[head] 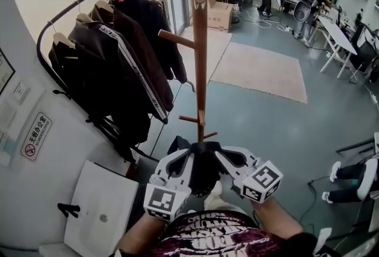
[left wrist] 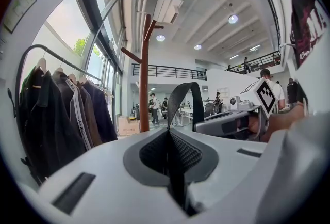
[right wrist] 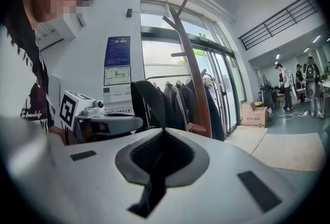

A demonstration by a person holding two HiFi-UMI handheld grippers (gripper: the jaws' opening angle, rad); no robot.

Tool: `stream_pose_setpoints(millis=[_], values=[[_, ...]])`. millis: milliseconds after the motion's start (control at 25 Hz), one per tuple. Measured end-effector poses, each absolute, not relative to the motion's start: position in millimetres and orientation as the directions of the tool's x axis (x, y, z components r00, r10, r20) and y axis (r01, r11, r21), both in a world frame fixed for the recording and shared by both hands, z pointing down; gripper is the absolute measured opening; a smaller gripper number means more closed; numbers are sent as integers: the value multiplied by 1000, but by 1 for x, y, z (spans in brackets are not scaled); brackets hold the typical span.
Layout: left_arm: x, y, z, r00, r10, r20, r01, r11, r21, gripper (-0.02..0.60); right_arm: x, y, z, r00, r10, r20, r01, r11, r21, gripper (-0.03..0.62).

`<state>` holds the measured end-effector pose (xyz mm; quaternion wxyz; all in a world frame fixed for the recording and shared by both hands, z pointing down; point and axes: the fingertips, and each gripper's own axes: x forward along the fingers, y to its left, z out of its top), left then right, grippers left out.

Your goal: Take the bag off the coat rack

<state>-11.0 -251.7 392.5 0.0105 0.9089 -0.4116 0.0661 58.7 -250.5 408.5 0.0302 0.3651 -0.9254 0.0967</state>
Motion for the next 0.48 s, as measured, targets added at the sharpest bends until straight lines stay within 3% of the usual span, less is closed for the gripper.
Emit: stream_pose_setpoints(millis=[480], values=[[-15, -194, 406, 696, -701, 154, -706, -707, -31, 8, 53, -198, 420, -712, -683, 161, -702, 700, -132, 9]])
